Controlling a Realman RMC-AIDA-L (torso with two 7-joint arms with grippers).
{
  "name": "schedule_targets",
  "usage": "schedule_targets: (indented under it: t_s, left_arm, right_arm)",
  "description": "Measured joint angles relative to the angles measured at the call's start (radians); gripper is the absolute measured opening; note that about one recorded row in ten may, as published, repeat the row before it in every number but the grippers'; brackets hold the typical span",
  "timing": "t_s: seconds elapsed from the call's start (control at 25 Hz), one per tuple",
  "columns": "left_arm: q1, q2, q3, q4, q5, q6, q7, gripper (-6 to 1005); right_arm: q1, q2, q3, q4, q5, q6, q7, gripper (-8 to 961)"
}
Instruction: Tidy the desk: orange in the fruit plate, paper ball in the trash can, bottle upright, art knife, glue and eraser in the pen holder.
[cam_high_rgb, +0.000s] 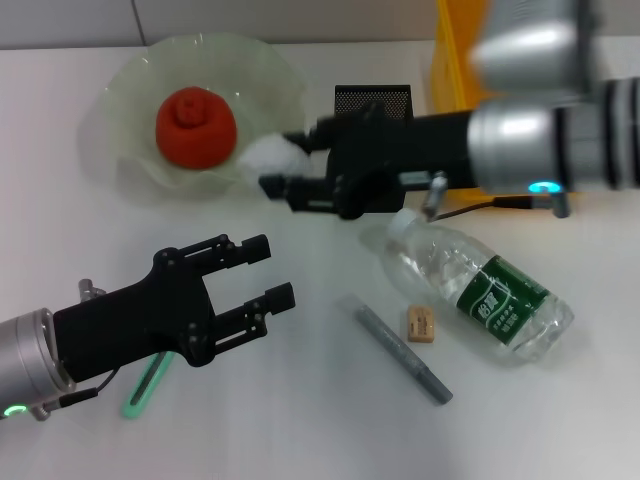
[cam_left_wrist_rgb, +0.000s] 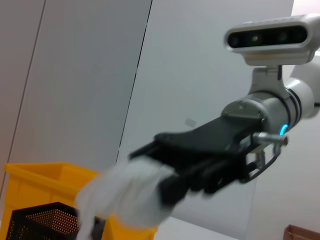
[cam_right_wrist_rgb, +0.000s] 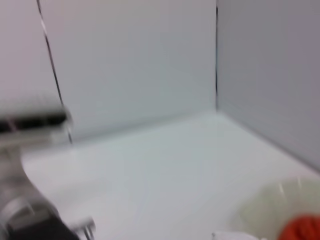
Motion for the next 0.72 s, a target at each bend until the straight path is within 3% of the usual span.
schedule_targets:
  t_s: [0.04,0.08,0.24,0.44,0.64,0.72]
  left_arm:
    - [0.0,0.0,0.0,0.0,0.0,0.0,0.0,607]
    - [0.0,0.0,0.0,0.0,0.0,0.0,0.0,607]
    - [0.001,0.0,0.0,0.0,0.0,0.0,0.0,607]
    - [0.0,0.0,0.0,0.0,-0.001,0.0,0.0,607]
    - [-0.002,0.0,0.0,0.0,-0.001,0.0,0.0,607]
    - [-0.003,0.0,0.0,0.0,-0.001,0.0,0.0,607]
  right_arm:
    - [-0.039,-0.001,0.052,0.031,0.151,-0.033,-0.12,481]
    - [-0.039,-0.001,0.052,0.031,0.151,-0.033,-0.12,480]
    - [-0.088,-0.002,0.201,0.204,0.465,-0.177,-0.377,479]
    - [-0.093,-0.003,0.349,0.385,0.601,-0.264,-0.514,480]
    - [-0.088,-0.005,0.573,0.542,0.605,-0.296,-0.637,481]
    - [-0.088,-0.006,0.605,0.559,0.604,-0.293,-0.656,481]
